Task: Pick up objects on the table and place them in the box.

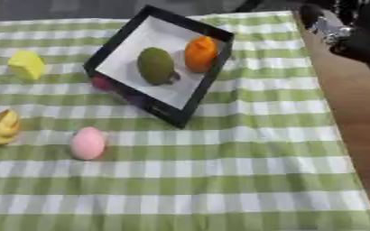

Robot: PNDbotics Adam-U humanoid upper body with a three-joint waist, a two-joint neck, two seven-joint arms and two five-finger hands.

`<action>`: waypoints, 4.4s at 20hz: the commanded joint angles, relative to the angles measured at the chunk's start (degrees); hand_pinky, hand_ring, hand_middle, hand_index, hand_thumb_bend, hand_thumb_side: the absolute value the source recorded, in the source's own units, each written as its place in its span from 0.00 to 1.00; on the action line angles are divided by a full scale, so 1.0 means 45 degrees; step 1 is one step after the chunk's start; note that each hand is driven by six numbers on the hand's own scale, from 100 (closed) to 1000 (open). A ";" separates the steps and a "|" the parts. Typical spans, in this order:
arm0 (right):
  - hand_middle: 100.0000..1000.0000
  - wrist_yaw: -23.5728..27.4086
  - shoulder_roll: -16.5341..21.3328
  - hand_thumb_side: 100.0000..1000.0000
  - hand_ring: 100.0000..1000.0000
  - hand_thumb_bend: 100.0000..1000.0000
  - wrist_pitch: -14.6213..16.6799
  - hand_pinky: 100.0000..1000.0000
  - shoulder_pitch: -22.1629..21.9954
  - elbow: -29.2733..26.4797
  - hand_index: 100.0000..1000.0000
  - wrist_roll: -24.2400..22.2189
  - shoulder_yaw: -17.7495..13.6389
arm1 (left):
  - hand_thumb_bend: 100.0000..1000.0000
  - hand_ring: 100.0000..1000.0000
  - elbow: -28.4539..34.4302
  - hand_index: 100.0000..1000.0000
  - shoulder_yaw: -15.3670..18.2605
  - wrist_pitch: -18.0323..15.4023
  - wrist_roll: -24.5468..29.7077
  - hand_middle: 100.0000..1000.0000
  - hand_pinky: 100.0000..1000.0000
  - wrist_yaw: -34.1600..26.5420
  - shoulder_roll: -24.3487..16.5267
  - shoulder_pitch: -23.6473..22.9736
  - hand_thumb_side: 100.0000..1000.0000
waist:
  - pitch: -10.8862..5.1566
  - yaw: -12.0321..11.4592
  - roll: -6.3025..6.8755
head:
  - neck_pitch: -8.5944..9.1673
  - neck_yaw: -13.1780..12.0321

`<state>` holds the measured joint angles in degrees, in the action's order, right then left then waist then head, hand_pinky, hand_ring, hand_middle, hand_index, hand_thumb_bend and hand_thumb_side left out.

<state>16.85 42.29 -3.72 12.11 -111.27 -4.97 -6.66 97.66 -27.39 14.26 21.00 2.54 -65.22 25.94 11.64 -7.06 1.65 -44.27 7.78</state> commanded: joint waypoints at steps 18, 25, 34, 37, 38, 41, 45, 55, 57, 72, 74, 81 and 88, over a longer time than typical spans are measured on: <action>0.67 -0.0015 0.0044 0.26 0.80 0.20 -0.0025 0.98 0.0110 -0.0069 0.76 -0.0211 -0.0077 | 0.69 0.78 -0.2036 0.81 -0.0891 0.0674 0.0092 0.75 0.90 0.1408 0.1743 0.2339 0.04 | -0.0293 0.0070 -0.0056 | 0.0034 -0.0432; 0.67 -0.0006 -0.0052 0.28 0.80 0.16 -0.0074 0.99 0.0102 -0.0065 0.76 -0.0246 -0.0092 | 0.68 0.78 -0.4045 0.81 -0.1012 -0.0025 0.0406 0.74 0.88 0.2530 0.3033 0.2874 0.04 | -0.0242 0.0086 -0.0053 | 0.0034 -0.0447; 0.68 0.0034 -0.0106 0.28 0.80 0.16 -0.0094 0.99 0.0081 -0.0048 0.76 -0.0257 -0.0109 | 0.34 0.72 -0.5388 0.72 -0.0985 -0.0713 0.0954 0.68 0.78 0.3410 0.3850 0.3187 0.00 | -0.0232 0.0113 -0.0092 | 0.0034 -0.0513; 0.68 0.0043 -0.0122 0.28 0.80 0.16 -0.0103 0.99 0.0083 -0.0037 0.76 -0.0263 -0.0111 | 0.10 0.68 -0.5350 0.65 -0.0943 -0.0739 0.0980 0.62 0.73 0.3536 0.3877 0.3226 0.00 | -0.0241 0.0115 -0.0098 | 0.0034 -0.0503; 0.68 0.0044 -0.0122 0.28 0.80 0.16 -0.0103 0.99 0.0083 -0.0038 0.76 -0.0268 -0.0109 | 0.08 0.67 -0.5273 0.63 -0.0902 -0.0766 0.0953 0.61 0.73 0.3582 0.3861 0.3238 0.00 | -0.0247 0.0123 -0.0100 | 0.0034 -0.0500; 0.68 0.0043 -0.0085 0.28 0.80 0.16 -0.0077 0.99 0.0054 -0.0046 0.76 -0.0246 -0.0129 | 0.08 0.65 -0.4300 0.61 -0.0722 -0.1035 0.0879 0.59 0.72 0.3587 0.3487 0.3322 0.00 | -0.0282 0.0161 -0.0093 | 0.0034 -0.0481; 0.68 0.0070 -0.0035 0.27 0.80 0.16 -0.0049 0.99 0.0065 -0.0040 0.76 -0.0191 -0.0139 | 0.11 0.65 -0.2411 0.61 -0.0278 -0.1167 0.0823 0.59 0.71 0.3663 0.3075 0.4123 0.00 | -0.0383 0.0195 -0.0027 | 0.0034 -0.0479; 0.68 0.0274 0.0030 0.26 0.80 0.16 -0.0089 0.99 0.0685 -0.0127 0.76 -0.0360 0.0148 | 0.20 0.67 -0.4870 0.61 -0.0156 -0.3275 0.1249 0.61 0.70 0.6551 0.7075 0.8251 0.00 | -0.0445 0.0751 0.0233 | 0.0034 -0.0850; 0.68 0.0371 -0.0025 0.26 0.80 0.16 -0.0147 0.99 0.1025 -0.0179 0.76 -0.0448 0.0264 | 0.20 0.67 -0.5943 0.61 0.0000 -0.4015 0.1203 0.61 0.70 0.7307 0.7830 0.8643 0.00 | -0.0346 0.1085 0.0331 | 0.0034 -0.1126; 0.67 0.0567 -0.0385 0.26 0.80 0.16 -0.0399 0.99 0.1839 -0.0266 0.76 -0.0807 0.0541 | 0.32 0.70 -1.0873 0.67 0.1861 -0.7070 -0.0431 0.65 0.74 1.1368 1.0830 0.8758 0.00 | 0.0133 0.1750 0.0271 | 0.0034 -0.1721; 0.67 0.0558 -0.0392 0.26 0.80 0.16 -0.0397 0.99 0.1830 -0.0265 0.76 -0.0811 0.0535 | 0.49 0.75 -1.0987 0.80 0.1972 -0.7164 -0.0475 0.73 0.80 1.1508 1.0834 0.8711 0.09 | 0.0150 0.1769 0.0255 | 0.0034 -0.1714; 0.67 0.0516 -0.0396 0.27 0.80 0.16 -0.0404 0.99 0.1742 -0.0205 0.76 -0.0800 0.0508 | 0.79 0.78 -1.0782 0.87 0.2520 -0.7078 -0.0522 0.75 0.83 1.1045 1.0262 0.9105 0.32 | 0.0125 0.1712 0.0218 | 0.0034 -0.1584; 0.67 0.0501 -0.0381 0.27 0.80 0.16 -0.0372 0.99 0.1587 -0.0167 0.76 -0.0676 0.0402 | 0.55 0.74 -1.0247 0.84 0.3106 -0.5841 -0.0531 0.72 0.83 0.8187 0.8416 0.9296 0.25 | 0.0047 0.1538 0.0171 | 0.0034 -0.1271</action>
<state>18.95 39.38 -5.41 18.89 -111.45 -8.33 -4.00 50.52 -14.74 -13.42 18.53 41.82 -24.13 66.14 12.37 -0.15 3.03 -44.27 1.69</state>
